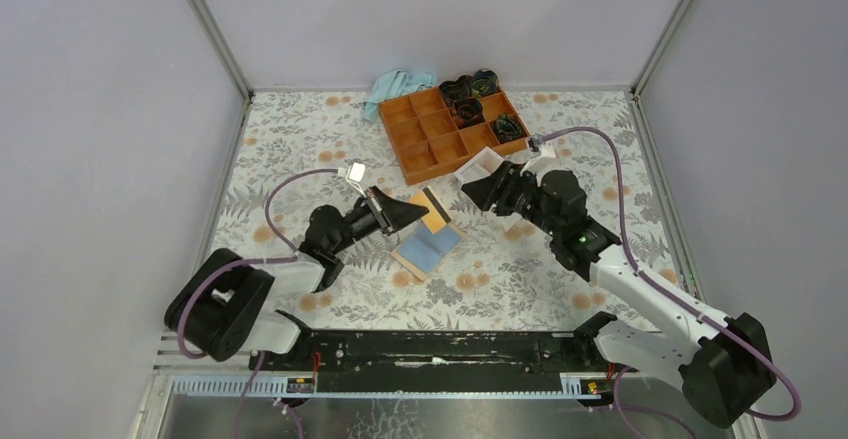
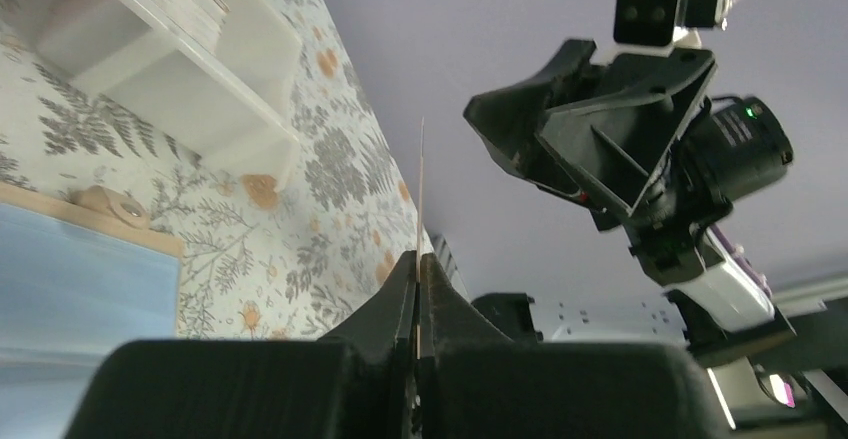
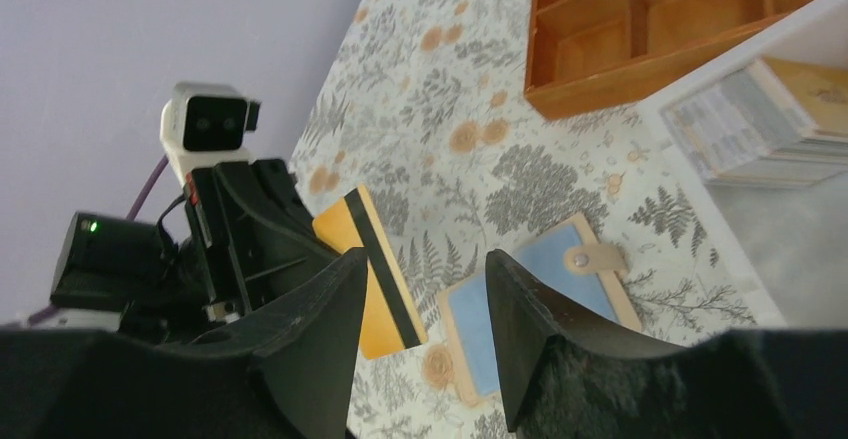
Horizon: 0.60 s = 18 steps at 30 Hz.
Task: Put the credit cards into the card holder
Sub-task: Pick up the credit card from the storage box.
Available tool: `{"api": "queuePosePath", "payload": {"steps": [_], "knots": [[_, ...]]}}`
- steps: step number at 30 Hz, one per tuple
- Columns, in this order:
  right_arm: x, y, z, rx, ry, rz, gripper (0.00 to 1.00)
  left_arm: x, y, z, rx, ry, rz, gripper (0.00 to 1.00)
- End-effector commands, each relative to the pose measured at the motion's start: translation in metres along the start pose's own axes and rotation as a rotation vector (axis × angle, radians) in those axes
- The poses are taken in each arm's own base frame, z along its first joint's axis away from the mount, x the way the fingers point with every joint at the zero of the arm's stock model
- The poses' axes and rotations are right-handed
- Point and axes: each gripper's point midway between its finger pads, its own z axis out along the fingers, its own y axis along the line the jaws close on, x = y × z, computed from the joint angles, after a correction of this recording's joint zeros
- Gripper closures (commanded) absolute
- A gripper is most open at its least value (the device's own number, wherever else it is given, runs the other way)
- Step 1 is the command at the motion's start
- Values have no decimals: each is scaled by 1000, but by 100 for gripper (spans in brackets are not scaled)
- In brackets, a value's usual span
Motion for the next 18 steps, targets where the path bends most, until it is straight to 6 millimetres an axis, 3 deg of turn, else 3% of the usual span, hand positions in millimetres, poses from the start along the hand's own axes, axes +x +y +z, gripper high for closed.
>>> {"api": "queuePosePath", "payload": {"steps": [1,6,15,18], "knots": [[2,34,-1,-168,101,-21,46,2,-39,1,199,74,-3,100],[14,47,0,-250,182,0,46,5,-44,1,250,110,-24,100],[31,49,1,-303,244,35,46,5,-44,3,259,124,-24,100],[32,52,0,-327,250,44,51,4,-44,3,261,128,-23,100]]}}
